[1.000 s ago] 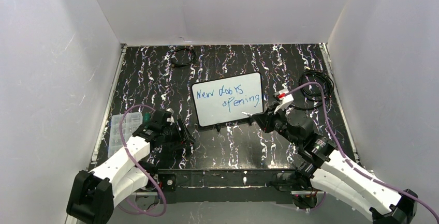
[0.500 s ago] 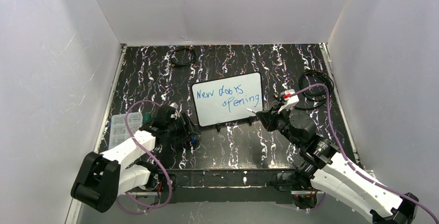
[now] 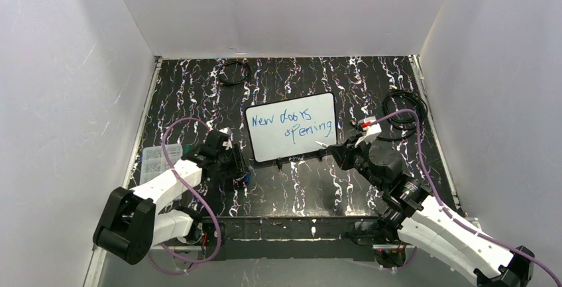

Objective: Write a sentence on the whiteboard
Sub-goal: Close the whiteboard marker at the center of the board.

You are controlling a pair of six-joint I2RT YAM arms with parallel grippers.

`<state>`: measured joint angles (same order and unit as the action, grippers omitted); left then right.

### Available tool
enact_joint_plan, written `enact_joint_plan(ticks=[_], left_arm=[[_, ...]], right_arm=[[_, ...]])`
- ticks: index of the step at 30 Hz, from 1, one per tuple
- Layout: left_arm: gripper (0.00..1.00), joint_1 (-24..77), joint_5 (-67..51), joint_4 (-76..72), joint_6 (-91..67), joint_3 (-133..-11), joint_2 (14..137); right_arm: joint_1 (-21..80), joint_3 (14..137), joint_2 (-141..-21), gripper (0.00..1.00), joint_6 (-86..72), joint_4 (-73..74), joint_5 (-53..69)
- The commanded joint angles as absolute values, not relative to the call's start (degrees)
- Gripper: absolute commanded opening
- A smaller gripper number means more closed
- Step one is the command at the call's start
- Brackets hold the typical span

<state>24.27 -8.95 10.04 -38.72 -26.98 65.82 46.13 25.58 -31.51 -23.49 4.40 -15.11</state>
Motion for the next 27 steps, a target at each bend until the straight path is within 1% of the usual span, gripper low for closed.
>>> enact_joint_plan(ticks=[1, 10, 11, 14, 18, 22, 25, 27], left_arm=[[0.44, 26.69, -5.65, 19.24, -30.94, -31.04, 67.44], [0.45, 30.87, -4.85, 21.53, -27.91, -32.71, 68.75], [0.44, 31.63, -4.14, 21.98, -27.72, -33.22, 69.39], [0.34, 34.10, -0.99, 24.55, -26.50, -35.33, 72.29], [0.30, 36.60, 2.36, 26.40, -26.75, -36.79, 74.91], [0.29, 38.93, 4.42, 27.42, -27.70, -38.32, 78.05], [0.20, 41.04, 5.52, 29.12, -28.58, -39.33, 80.71], [0.08, 41.88, 5.91, 29.91, -29.45, -39.11, 81.05]], right_arm=[[45.97, 25.01, -30.79, 0.01, -24.11, 1.24, -16.17], [45.97, 24.46, -30.74, 0.01, -24.19, 1.14, -16.15], [45.97, 24.32, -30.74, 0.01, -24.22, 1.10, -16.24], [45.97, 23.93, -30.65, 0.01, -24.49, 0.97, -16.26], [46.01, 23.35, -30.60, 0.01, -24.96, 0.54, -16.20], [45.97, 23.20, -30.52, 0.01, -25.05, 0.53, -16.09], [45.97, 23.37, -30.33, 0.01, -25.18, 0.80, -16.32], [45.97, 23.62, -29.99, 0.01, -25.15, 1.45, -16.56]])
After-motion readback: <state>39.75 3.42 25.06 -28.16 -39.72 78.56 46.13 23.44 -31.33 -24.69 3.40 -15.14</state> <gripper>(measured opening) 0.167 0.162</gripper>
